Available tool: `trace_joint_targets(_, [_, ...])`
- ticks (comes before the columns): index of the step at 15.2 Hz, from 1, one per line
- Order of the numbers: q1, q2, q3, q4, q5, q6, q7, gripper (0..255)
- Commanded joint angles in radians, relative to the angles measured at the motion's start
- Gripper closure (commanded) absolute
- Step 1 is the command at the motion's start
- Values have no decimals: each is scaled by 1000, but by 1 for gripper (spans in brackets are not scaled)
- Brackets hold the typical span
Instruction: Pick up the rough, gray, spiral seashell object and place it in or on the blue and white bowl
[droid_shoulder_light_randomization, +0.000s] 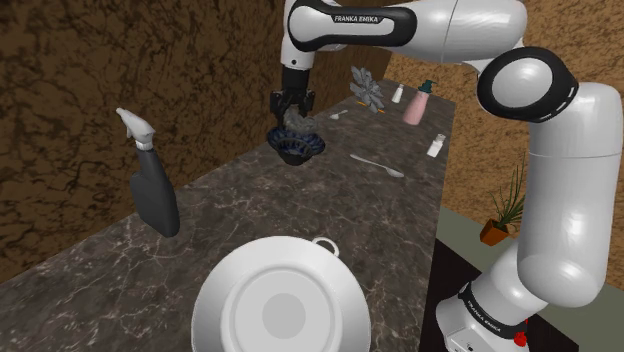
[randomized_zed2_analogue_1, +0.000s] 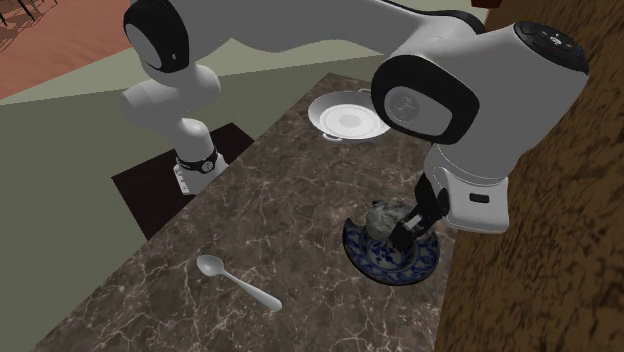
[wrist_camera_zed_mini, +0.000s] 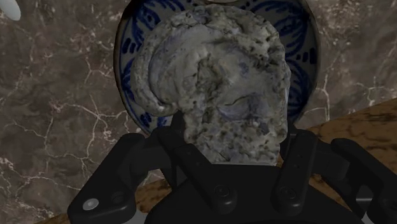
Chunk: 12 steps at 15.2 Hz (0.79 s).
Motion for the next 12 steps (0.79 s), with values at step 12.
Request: trace_joint_targets(12, [-6, 4, -2, -68, -2, 72, 0, 255])
